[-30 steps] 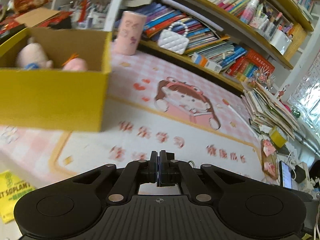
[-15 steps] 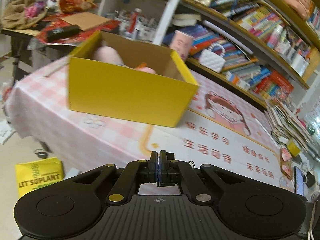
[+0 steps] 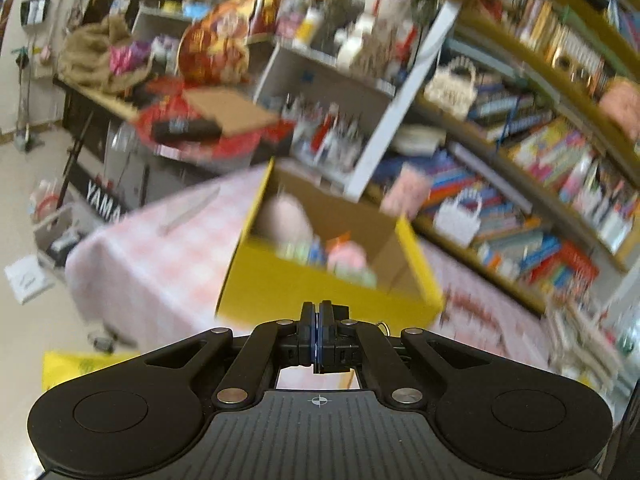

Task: Organize objects
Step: 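Carry the binder clip and blue cloth with both tools over the yellow box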

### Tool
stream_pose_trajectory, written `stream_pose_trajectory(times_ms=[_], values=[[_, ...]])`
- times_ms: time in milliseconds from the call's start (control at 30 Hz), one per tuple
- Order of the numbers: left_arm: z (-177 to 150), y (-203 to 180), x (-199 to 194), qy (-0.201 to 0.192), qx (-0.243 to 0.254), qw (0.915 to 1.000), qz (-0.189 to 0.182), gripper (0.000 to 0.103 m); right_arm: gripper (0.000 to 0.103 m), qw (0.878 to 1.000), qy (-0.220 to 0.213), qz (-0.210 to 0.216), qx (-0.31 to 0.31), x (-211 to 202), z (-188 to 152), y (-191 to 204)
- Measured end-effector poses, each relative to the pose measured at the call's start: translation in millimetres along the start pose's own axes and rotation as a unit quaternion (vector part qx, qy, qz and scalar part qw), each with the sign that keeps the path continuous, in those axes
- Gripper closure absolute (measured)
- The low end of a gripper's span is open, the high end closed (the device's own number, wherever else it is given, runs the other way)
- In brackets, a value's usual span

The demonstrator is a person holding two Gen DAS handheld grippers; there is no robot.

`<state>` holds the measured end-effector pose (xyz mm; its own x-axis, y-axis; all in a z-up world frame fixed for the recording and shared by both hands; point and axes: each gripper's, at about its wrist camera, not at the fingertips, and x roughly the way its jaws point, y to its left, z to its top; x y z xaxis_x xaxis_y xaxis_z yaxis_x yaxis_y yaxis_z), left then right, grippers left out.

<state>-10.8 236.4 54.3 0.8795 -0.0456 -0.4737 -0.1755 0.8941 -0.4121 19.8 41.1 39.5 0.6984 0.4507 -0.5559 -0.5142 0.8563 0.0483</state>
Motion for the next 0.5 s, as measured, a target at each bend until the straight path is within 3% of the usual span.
stream_pose_trajectory(times_ms=[100,233,500], values=[[26,-10,11,-0.035,0.005,0.9994,0.0,0.103,0.065,0.999,-0.035,-0.006,0.003,8,28,-6],[45,-21,35,-0.053,0.019,0.9984,0.01,0.103,0.065,0.998,-0.066,-0.016,0.003,29,62,-19],[50,-33,109,-0.033,0.026,0.998,0.047,0.103,0.065,0.998,-0.035,-0.012,-0.059,100,96,-35]])
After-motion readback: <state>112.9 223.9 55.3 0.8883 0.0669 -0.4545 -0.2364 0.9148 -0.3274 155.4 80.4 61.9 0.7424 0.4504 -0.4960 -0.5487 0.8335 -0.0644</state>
